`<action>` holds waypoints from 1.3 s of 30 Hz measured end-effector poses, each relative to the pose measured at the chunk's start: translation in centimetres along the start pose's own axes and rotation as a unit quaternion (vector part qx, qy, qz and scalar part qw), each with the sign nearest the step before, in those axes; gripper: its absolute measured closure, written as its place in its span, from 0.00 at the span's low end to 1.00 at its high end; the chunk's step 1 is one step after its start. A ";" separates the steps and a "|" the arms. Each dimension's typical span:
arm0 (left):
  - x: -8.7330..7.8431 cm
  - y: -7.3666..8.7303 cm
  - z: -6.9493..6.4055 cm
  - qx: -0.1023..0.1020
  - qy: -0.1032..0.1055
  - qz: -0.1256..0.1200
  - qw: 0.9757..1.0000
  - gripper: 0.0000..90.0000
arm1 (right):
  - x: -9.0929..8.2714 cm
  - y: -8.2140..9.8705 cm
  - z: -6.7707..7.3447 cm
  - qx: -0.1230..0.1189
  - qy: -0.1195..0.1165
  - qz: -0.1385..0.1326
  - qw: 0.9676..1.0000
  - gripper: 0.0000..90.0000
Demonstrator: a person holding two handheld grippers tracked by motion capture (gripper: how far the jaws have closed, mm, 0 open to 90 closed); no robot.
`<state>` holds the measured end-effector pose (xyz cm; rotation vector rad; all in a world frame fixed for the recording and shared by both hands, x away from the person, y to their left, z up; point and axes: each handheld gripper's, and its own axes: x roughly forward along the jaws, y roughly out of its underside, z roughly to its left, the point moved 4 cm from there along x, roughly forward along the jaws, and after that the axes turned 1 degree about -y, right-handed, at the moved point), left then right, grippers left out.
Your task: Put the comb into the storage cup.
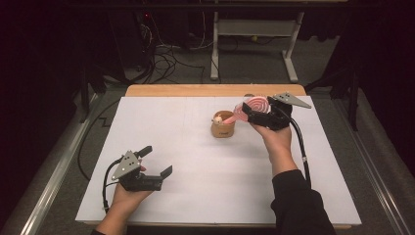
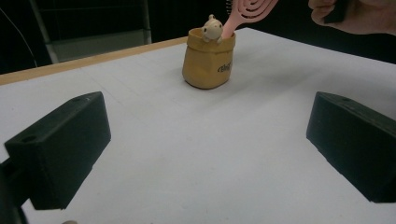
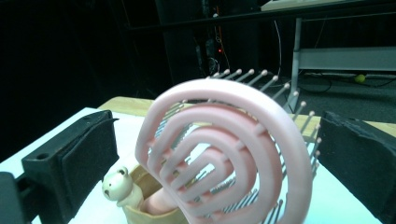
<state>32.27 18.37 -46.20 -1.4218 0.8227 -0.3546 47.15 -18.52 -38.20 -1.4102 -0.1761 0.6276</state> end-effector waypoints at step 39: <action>0.0 0.6 1.1 -0.024 0.004 0.009 1.000 0.00 | -6.9 10.5 -0.3 -0.041 -0.009 0.065 0.997 0.01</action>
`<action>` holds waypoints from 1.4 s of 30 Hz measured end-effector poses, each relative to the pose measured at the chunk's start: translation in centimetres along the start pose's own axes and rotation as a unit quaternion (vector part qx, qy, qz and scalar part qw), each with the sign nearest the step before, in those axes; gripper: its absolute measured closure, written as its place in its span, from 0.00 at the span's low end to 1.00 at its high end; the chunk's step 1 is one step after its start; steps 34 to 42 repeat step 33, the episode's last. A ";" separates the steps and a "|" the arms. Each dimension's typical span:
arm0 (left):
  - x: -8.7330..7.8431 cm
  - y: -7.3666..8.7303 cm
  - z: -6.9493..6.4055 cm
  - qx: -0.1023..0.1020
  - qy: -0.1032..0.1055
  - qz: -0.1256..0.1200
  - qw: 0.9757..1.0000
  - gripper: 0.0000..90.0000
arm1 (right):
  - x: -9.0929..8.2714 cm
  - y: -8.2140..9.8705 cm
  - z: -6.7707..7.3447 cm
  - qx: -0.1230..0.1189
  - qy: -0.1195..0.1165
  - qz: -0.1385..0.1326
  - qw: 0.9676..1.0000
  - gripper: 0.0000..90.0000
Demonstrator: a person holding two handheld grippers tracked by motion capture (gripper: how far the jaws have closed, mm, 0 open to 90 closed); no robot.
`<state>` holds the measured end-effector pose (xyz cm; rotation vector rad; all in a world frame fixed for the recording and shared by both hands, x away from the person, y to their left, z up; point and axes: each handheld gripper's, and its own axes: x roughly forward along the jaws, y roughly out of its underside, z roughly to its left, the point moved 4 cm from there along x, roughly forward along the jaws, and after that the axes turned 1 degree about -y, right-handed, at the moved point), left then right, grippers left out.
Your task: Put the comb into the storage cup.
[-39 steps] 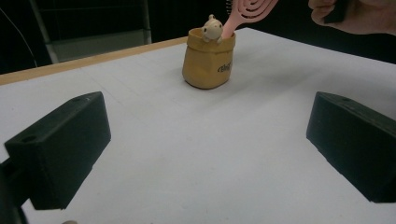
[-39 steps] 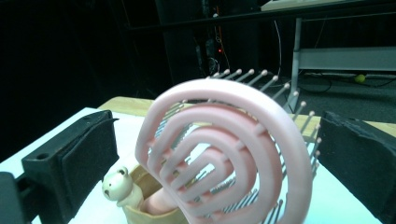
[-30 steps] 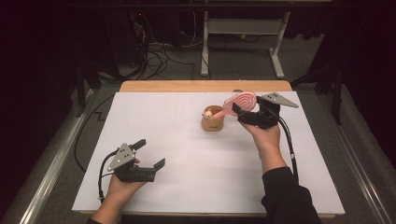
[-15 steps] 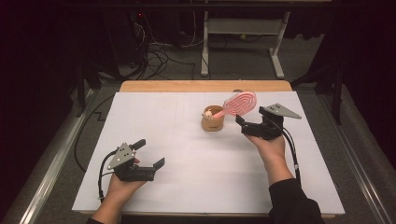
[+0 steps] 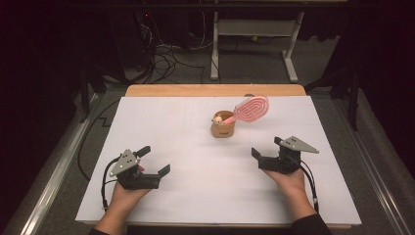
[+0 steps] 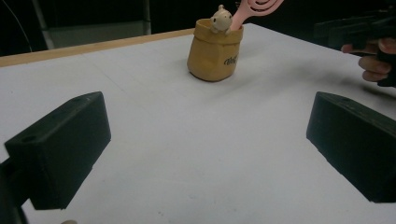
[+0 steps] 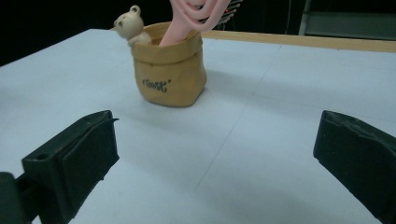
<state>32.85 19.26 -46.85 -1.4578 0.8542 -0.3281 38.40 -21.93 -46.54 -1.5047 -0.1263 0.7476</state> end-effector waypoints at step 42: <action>-1.8 0.5 -0.4 0.020 -0.022 0.004 1.000 0.00 | -10.6 3.1 -0.4 -0.023 0.009 -0.101 0.995 0.01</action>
